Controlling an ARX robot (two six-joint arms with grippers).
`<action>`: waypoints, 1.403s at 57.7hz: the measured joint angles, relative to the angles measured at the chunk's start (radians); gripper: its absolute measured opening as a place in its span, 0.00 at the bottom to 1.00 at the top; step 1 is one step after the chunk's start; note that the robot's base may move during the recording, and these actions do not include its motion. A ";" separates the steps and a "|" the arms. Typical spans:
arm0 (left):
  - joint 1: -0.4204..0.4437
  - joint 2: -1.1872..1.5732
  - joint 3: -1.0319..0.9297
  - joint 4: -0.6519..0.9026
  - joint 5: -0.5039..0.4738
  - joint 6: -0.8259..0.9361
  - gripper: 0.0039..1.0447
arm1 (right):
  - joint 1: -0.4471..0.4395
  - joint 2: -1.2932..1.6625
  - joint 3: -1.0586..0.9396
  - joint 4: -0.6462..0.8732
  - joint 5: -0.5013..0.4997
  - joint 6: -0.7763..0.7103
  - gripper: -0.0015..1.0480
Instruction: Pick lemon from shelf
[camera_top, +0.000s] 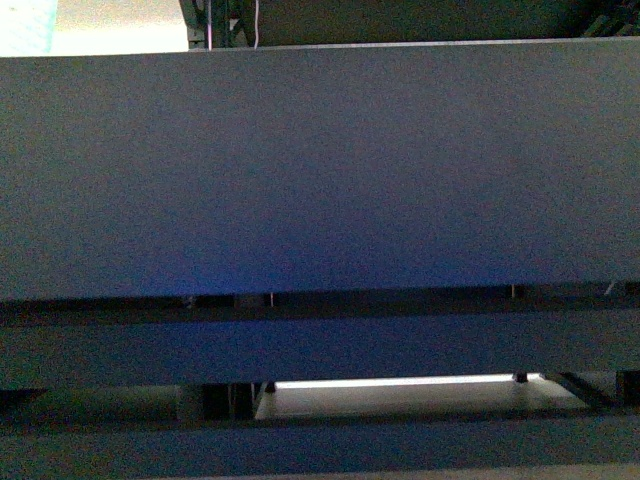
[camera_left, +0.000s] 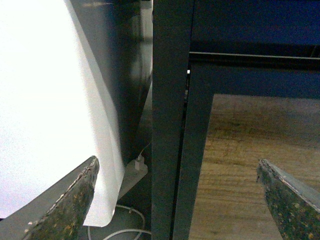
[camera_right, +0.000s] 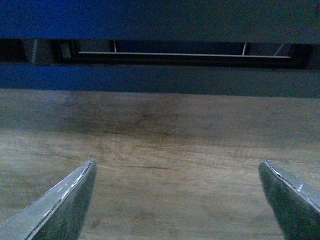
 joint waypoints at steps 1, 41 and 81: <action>0.000 0.000 0.000 0.000 0.000 0.000 0.92 | 0.000 0.000 0.000 0.000 0.001 0.000 0.93; 0.000 0.000 0.000 0.000 0.000 0.000 0.92 | 0.000 0.000 0.000 0.000 0.001 0.000 0.93; 0.000 0.000 0.000 0.000 0.000 0.001 0.92 | 0.000 0.000 0.000 0.000 0.000 0.000 0.93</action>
